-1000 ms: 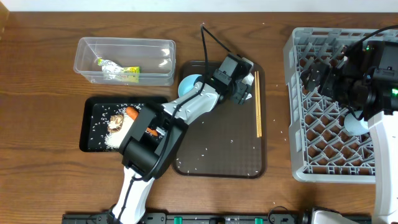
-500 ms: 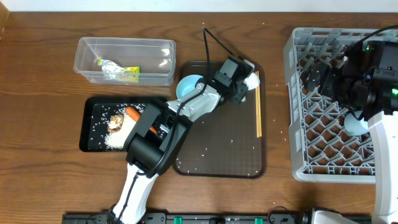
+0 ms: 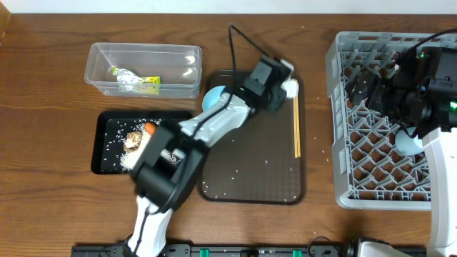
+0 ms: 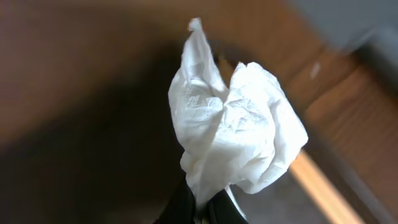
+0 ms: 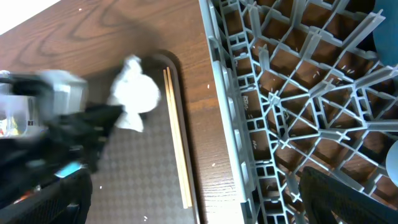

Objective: Sort waste into correct bins and load items into the dishwasher rack
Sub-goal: 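Carry the tissue left and drop it into the clear container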

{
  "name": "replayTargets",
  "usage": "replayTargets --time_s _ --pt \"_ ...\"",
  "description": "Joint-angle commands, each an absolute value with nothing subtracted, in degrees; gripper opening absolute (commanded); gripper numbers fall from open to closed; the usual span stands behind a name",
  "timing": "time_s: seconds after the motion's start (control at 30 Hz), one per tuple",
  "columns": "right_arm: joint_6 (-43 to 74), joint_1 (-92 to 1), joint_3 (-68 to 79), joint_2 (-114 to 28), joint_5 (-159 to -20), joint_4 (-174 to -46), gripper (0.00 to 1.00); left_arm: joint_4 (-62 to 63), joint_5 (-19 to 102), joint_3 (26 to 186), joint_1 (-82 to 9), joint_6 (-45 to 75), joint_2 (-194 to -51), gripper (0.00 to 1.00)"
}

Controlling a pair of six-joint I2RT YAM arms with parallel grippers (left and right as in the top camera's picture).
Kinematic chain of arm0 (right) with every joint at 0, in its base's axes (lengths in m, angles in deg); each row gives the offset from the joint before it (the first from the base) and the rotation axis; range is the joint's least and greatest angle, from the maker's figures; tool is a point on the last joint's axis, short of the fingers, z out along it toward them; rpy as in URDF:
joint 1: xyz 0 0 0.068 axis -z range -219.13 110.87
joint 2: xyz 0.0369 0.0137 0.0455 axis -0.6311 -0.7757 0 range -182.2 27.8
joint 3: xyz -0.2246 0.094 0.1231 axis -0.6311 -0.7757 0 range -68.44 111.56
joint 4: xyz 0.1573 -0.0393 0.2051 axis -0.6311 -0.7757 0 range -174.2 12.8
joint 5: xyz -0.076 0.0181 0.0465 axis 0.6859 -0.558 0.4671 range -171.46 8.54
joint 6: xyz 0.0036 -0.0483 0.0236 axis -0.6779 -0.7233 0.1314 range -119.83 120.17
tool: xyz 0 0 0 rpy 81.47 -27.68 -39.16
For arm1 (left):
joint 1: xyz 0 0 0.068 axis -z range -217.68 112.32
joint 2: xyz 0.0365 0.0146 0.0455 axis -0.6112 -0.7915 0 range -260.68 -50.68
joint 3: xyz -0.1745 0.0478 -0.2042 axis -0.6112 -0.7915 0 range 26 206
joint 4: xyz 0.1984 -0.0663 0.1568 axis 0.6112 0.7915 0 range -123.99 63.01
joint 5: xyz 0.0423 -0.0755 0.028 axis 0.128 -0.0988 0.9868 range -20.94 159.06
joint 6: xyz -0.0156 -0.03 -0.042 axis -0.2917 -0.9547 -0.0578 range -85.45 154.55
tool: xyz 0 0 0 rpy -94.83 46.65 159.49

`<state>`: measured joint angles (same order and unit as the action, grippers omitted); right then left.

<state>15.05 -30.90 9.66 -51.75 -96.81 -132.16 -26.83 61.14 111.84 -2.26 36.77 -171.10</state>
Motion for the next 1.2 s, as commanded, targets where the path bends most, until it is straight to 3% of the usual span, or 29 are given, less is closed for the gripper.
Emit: replayTargets --time_s 0.0,0.23,0.57,0.8,1.07,1.17 --pt "15.6 -31.2 10.5 -51.8 -96.4 -132.1 0.99 -27.3 66.4 112.1 -4.7 33.0 -162.7 0.06" --pt "15.6 -31.2 10.5 -51.8 -96.4 -132.1 0.99 -26.4 76.7 112.1 -14.3 22.5 -154.7 0.06" --pt "15.5 -31.2 10.5 -51.8 -96.3 -132.1 0.99 -14.7 77.3 112.1 -33.5 0.0 -155.8 0.06" --pt "15.6 -31.2 10.5 -51.8 -96.3 -132.1 0.99 -11.7 77.2 112.1 -39.4 -0.7 -156.1 0.06" --pt "15.6 -31.2 10.5 -51.8 -96.3 -132.1 0.99 -6.8 77.2 112.1 -40.1 -0.7 -156.2 0.06" --pt "15.6 -31.2 10.5 -51.8 -96.4 -132.1 0.99 -5.0 77.3 112.1 -40.1 -0.7 -156.2 0.1"
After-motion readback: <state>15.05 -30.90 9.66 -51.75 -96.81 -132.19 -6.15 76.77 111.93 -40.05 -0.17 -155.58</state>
